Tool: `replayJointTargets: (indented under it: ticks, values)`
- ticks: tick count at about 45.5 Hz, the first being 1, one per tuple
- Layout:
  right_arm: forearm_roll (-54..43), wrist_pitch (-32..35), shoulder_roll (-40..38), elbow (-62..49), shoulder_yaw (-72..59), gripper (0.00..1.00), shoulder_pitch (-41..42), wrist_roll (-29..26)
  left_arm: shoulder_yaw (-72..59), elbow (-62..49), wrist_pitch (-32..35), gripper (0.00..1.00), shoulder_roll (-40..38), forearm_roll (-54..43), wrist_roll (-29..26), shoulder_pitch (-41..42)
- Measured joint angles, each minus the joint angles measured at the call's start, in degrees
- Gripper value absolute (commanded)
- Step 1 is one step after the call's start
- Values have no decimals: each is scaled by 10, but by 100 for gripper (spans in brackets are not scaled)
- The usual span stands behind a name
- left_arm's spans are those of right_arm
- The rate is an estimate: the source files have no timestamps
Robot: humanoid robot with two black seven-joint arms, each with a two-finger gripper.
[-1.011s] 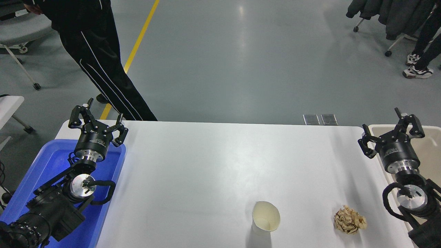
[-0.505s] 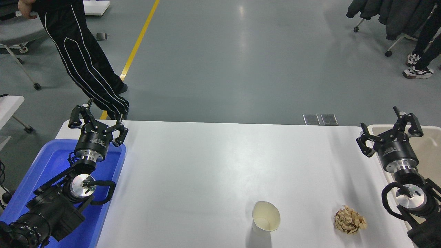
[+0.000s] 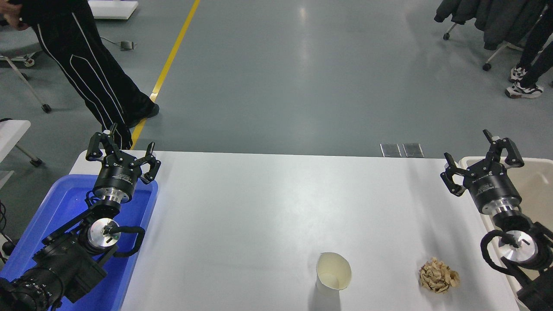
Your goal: Dispose of the paper cup in the dustbin
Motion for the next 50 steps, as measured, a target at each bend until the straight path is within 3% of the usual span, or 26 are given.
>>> replayJointTargets:
  ticks: [18,34,50]
  values:
    - [-143,1,-80,130,-88,99,24,-24,0,0,0,100,0,0,0,0]
    - [-356,3,-120,254,-127,99,59,-142,0,0,0,100,0,0,0,0]
    - [-542,5,-138,327,-393,100,234,-171,0,0,0,100,0,0,0,0]
